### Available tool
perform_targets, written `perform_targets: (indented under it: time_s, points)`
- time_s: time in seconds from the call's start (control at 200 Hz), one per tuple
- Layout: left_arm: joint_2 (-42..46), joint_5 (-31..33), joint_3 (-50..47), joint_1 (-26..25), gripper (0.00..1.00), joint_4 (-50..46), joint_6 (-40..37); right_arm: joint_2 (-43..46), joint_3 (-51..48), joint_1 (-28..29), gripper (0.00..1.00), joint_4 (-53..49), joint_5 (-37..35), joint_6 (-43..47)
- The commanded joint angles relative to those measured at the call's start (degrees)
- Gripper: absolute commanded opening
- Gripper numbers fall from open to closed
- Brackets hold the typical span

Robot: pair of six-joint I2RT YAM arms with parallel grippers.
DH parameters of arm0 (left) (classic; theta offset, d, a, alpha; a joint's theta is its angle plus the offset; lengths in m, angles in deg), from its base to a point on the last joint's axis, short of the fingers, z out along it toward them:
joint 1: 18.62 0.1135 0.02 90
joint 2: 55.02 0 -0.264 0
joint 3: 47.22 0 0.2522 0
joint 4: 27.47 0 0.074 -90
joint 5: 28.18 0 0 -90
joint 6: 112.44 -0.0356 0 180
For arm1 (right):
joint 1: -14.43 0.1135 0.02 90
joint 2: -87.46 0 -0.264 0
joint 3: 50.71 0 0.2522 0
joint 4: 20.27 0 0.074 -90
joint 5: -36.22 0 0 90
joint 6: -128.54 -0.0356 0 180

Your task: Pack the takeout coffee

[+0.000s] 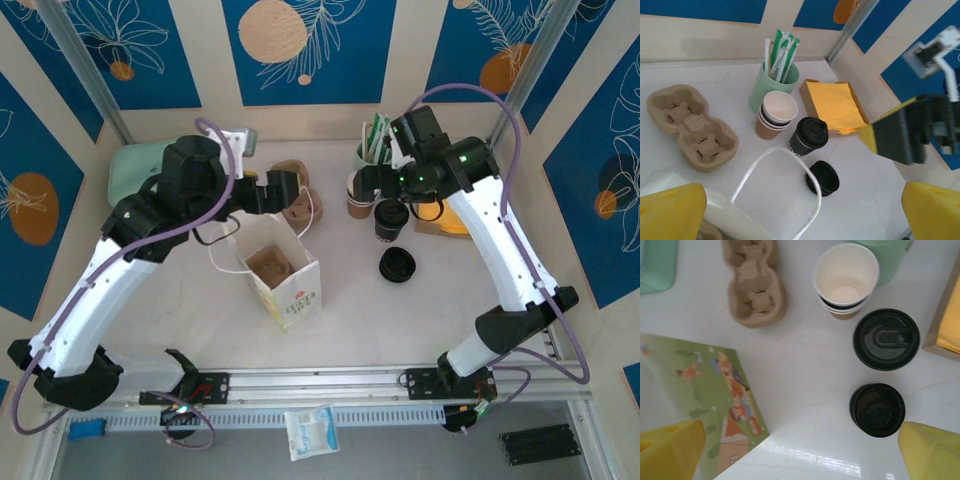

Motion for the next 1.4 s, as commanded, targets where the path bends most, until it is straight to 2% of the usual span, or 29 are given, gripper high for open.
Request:
perform_targets:
  time_s: [0.0, 0.275, 0.355, 0.47, 0.865, 1.14, 1.395]
  points:
    - [-2.36, -0.83, 2.81, -1.84, 0.99, 2.29, -0.85, 1.08, -3.47, -4.24, 0.99, 3.62, 4.38, -0.18]
    - [-9.29, -1.58, 6.71, -4.95, 0.99, 3.09, -1.53, -4.31, -9.29, -11.76, 1.0, 6.35, 7.16, 1.29]
    - [-10.69, -1.92, 7.15, -5.38, 0.99, 3.0, -1.61, -6.61, -9.65, -12.71, 0.97, 6.9, 8.39, 1.69]
    - [-12.09, -2.32, 7.1, -5.67, 0.99, 3.0, -1.52, -10.9, -8.67, -12.9, 0.93, 6.53, 7.33, 2.52]
    - [-13.17, -2.36, 5.35, -5.78, 0.99, 3.35, -1.01, -21.75, -2.76, -12.14, 0.94, 3.88, 1.22, 5.25]
    - [-12.9, -2.06, 5.08, -5.72, 0.99, 2.91, -1.18, -25.27, -1.61, -11.15, 0.9, 3.61, -2.08, 6.13]
    - [-12.68, -1.8, 4.99, -5.73, 0.99, 2.39, -1.44, -26.65, -2.01, -10.91, 0.86, 4.11, -2.22, 6.48]
